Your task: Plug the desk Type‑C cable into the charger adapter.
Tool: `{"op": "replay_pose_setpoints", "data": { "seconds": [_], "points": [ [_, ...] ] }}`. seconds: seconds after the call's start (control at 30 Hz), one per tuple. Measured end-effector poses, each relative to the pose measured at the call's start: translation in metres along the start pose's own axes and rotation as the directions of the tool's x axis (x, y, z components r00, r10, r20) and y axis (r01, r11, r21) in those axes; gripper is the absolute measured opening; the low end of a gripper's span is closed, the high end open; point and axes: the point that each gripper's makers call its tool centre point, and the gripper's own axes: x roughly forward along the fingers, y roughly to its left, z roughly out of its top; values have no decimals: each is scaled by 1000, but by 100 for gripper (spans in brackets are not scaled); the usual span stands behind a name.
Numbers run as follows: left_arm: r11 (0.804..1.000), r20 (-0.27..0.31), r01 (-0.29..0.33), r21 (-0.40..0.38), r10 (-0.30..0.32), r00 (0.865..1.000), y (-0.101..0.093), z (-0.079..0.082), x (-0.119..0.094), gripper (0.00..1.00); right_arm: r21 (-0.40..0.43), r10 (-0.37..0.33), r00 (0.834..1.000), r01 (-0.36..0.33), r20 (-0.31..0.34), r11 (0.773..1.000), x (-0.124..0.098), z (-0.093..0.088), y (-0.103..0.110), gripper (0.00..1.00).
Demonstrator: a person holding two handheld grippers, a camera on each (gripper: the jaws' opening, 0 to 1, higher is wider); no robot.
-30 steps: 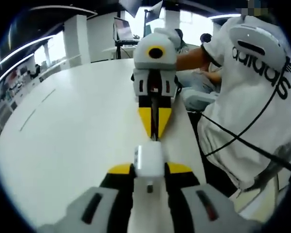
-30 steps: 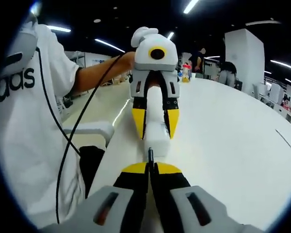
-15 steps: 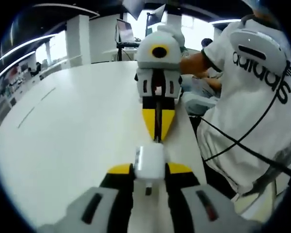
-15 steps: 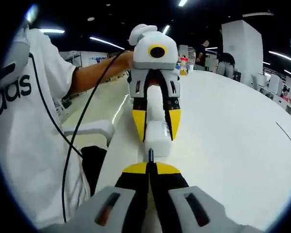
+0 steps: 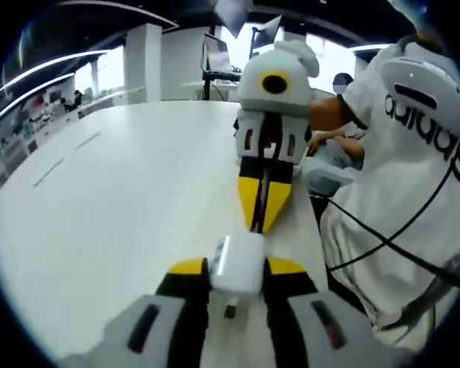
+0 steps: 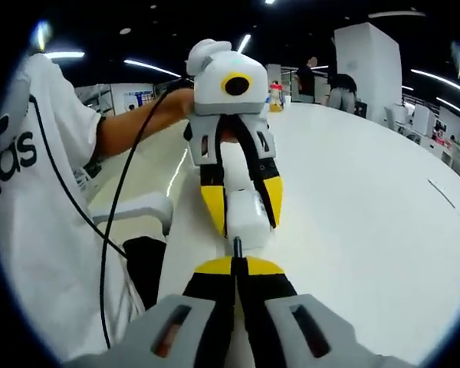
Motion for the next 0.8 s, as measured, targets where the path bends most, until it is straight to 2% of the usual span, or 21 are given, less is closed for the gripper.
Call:
{"op": "replay_pose_setpoints", "data": {
  "seconds": [0.03,0.17,0.23,0.3,0.33,0.4,0.43,0.57,0.63,0.77,0.8],
  "points": [
    [1000,0,-6,-12,6,1000,2,0,3,25,17,-13,1000,13,-7,1000,3,2,-3,0],
    [1000,-16,-11,-6,11,1000,2,0,4,26,-5,-19,999,19,-43,1000,3,2,-3,0],
    [1000,-16,-12,-8,12,1000,3,0,4,26,-11,-11,997,10,-77,1000,3,2,-4,0],
    [1000,-15,-12,-15,11,1000,4,-1,5,26,-50,-8,992,2,-125,999,6,1,-2,0],
    [1000,-16,-11,-9,11,1000,3,0,5,26,-59,-9,993,2,-120,998,7,3,-2,0],
    [1000,-23,-12,-1,12,1000,0,1,7,26,-63,8,985,-19,-171,998,7,2,-2,0],
    [1000,-23,-11,-1,11,1000,-1,1,8,26,-67,6,984,-18,-176,998,7,2,-1,0],
    [1000,-9,-11,-3,11,1000,-4,2,10,27,-81,12,985,-26,-171,996,7,0,-2,0],
    [1000,-5,-8,3,8,1000,-5,2,10,27,-54,15,991,-23,-136,998,8,0,-1,1],
    [1000,10,3,13,-3,1000,-6,3,9,27,-87,3,993,-13,-117,996,7,0,0,3],
    [1000,13,4,12,-4,1000,-6,3,9,27,-131,-8,996,-3,-89,991,8,2,-2,3]
  ]
}}
